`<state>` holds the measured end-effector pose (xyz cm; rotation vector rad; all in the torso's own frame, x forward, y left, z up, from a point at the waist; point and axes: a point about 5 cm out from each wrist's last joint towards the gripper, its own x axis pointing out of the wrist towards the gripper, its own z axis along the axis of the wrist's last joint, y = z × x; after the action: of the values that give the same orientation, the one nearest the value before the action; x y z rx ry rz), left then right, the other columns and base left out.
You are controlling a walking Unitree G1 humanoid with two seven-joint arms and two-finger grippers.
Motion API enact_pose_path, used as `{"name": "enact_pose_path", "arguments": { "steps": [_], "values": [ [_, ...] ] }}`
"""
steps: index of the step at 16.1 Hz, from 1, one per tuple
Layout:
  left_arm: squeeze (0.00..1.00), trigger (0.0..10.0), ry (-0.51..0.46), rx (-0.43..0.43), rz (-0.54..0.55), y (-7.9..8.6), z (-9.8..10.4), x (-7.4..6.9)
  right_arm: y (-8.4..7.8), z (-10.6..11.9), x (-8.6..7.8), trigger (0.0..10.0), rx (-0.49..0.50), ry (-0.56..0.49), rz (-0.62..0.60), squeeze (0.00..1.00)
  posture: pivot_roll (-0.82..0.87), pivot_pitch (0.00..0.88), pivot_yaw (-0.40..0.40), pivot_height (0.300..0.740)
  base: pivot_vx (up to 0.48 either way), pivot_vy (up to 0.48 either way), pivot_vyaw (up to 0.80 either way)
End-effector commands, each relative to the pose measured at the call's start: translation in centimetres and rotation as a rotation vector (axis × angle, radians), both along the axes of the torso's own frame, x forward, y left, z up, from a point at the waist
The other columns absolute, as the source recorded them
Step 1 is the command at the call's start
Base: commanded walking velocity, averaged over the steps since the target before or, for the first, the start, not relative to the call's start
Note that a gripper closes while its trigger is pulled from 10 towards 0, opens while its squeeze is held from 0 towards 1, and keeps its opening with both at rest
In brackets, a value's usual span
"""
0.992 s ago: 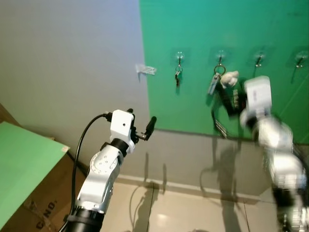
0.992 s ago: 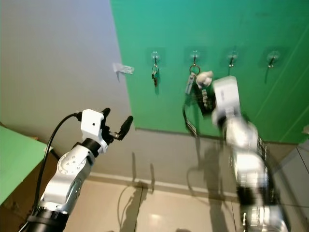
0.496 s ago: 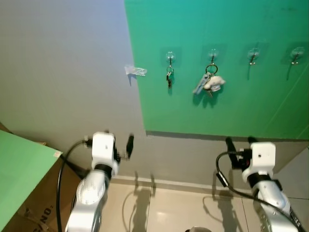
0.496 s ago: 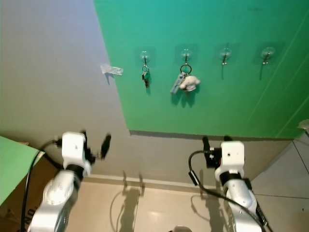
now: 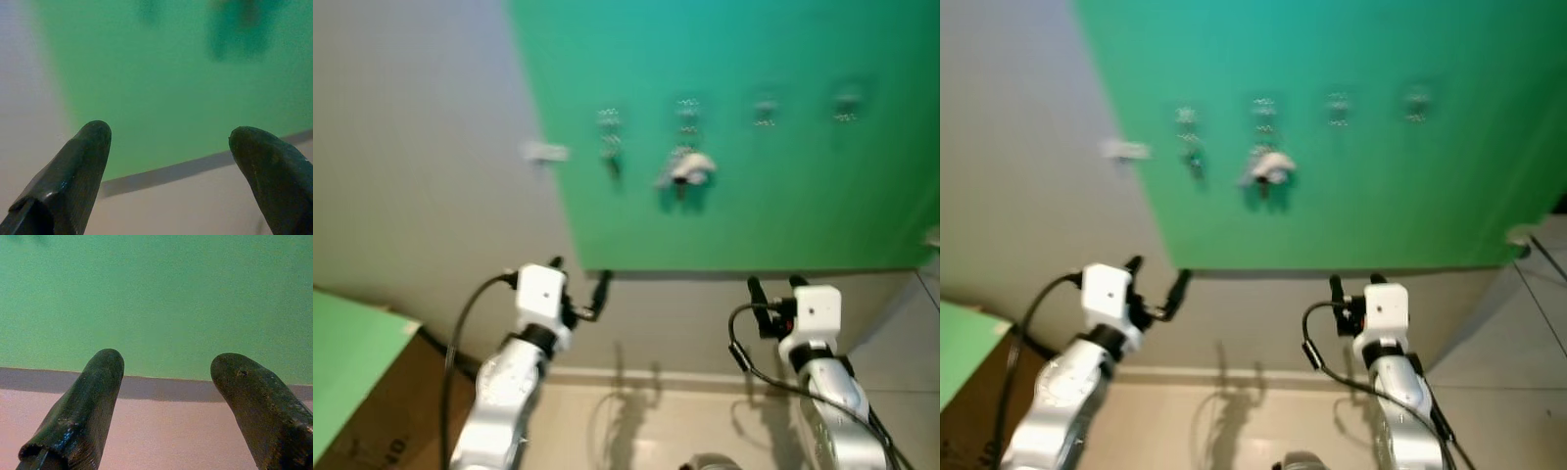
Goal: Hang keys on a hook
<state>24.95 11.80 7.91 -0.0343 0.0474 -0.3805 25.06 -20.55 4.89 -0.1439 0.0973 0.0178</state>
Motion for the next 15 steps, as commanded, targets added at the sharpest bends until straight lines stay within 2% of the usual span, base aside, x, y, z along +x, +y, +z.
{"name": "enact_pose_path", "arguments": {
  "steps": [1, 4, 8, 12, 15],
  "values": [
    [0.0, 10.0, -0.003, 0.008, -0.003, 0.4, 0.1, 0.3, 0.1, 0.2, 0.2, 10.0, -0.017, -0.018, 0.002, 0.0, -0.23, 0.0, 0.116, 0.74, 0.0, -0.48, 0.0],
    [0.0, 10.0, -0.003, -0.006, -0.007, 0.3, 0.1, 0.4, -0.2, 0.3, 0.7, 10.0, -0.012, -0.02, -0.004, 0.0, -0.23, 0.0, 0.115, 0.74, 0.0, -0.48, -0.52],
    [0.0, 10.0, -0.011, -0.022, -0.005, 0.1, 0.2, 0.5, -0.4, 0.3, 1.1, 10.0, -0.03, -0.022, 0.003, 0.0, -0.23, 0.0, 0.113, 0.74, 0.0, -0.48, 0.0],
    [0.0, 10.0, -0.029, -0.025, 0.019, 0.3, 0.6, 1.6, 0.4, 0.5, 1.7, 10.0, -0.002, -0.03, 0.04, 0.0, -0.23, 0.0, 0.103, 0.74, 0.0, -0.48, 0.0],
    [0.0, 10.0, -0.033, -0.03, 0.003, 0.1, 0.6, 1.7, 0.6, 0.6, 2.0, 10.0, -0.007, -0.035, 0.051, 0.0, -0.24, 0.0, 0.108, 0.74, 0.0, -0.48, 0.0]
  ]
}}
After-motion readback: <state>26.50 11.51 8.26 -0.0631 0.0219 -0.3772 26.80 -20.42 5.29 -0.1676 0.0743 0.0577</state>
